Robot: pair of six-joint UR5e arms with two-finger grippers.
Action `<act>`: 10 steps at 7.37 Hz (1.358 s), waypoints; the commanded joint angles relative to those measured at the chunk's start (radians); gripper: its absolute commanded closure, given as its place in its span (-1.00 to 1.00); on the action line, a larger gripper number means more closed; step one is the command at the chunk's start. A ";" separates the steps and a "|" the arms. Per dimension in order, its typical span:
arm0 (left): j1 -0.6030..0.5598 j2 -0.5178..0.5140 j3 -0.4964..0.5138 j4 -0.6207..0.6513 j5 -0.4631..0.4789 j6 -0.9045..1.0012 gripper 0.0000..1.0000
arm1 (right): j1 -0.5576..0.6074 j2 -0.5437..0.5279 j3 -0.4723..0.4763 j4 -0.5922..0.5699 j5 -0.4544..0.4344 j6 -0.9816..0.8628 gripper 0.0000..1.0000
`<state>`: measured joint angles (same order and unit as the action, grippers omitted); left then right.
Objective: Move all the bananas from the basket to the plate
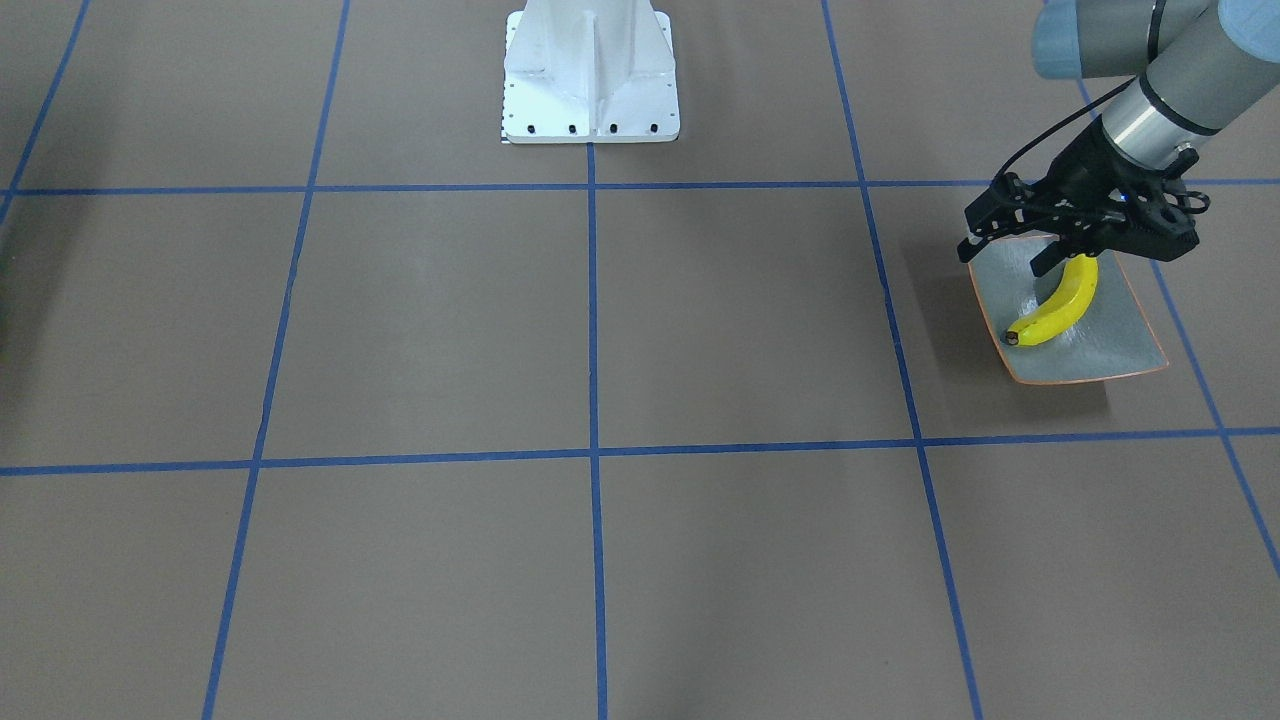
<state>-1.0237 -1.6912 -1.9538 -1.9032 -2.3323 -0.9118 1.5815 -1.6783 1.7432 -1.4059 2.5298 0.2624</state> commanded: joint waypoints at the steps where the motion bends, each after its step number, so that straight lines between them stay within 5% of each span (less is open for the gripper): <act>1: 0.001 -0.123 0.024 0.000 -0.036 -0.187 -1.00 | -0.162 0.127 0.088 -0.001 0.070 0.286 1.00; 4: 0.013 -0.304 0.090 -0.004 -0.039 -0.407 -0.99 | -0.407 0.389 0.088 0.008 0.107 0.611 1.00; 6: 0.059 -0.404 0.111 -0.007 -0.039 -0.540 -0.99 | -0.594 0.562 0.091 0.008 -0.006 0.817 1.00; 10: 0.183 -0.717 0.329 -0.037 -0.009 -0.746 -0.99 | -0.722 0.661 0.107 0.024 -0.091 1.052 1.00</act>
<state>-0.8831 -2.3149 -1.7017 -1.9228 -2.3572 -1.6054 0.8828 -1.0361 1.8409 -1.3895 2.4503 1.2370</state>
